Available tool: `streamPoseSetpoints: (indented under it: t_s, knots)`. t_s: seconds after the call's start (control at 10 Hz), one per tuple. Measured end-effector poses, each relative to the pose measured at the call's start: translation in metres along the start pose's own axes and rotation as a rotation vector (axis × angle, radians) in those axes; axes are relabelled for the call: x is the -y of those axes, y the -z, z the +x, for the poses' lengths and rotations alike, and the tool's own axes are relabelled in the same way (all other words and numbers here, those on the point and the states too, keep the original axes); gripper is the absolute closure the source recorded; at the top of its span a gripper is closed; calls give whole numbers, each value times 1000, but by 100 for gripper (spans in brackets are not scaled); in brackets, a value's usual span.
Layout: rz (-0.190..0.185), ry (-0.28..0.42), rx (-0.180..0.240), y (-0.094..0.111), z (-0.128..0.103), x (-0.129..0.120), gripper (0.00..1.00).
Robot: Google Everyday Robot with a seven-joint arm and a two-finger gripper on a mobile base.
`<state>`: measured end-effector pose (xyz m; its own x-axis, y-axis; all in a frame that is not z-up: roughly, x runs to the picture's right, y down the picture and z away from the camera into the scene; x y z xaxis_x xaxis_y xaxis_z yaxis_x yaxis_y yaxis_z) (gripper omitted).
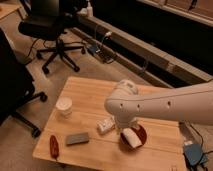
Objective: Place the white sponge in the ceramic cup
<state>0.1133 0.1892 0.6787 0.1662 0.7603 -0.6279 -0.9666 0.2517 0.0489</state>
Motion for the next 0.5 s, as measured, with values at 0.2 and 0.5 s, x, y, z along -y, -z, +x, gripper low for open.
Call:
streamPoseSetpoints:
  t_s: [0.2,0.5]
  knots:
    - [-9,-17,-11,-11,-7,2,35]
    - [-12,-22,-9,-12,-9,3,35]
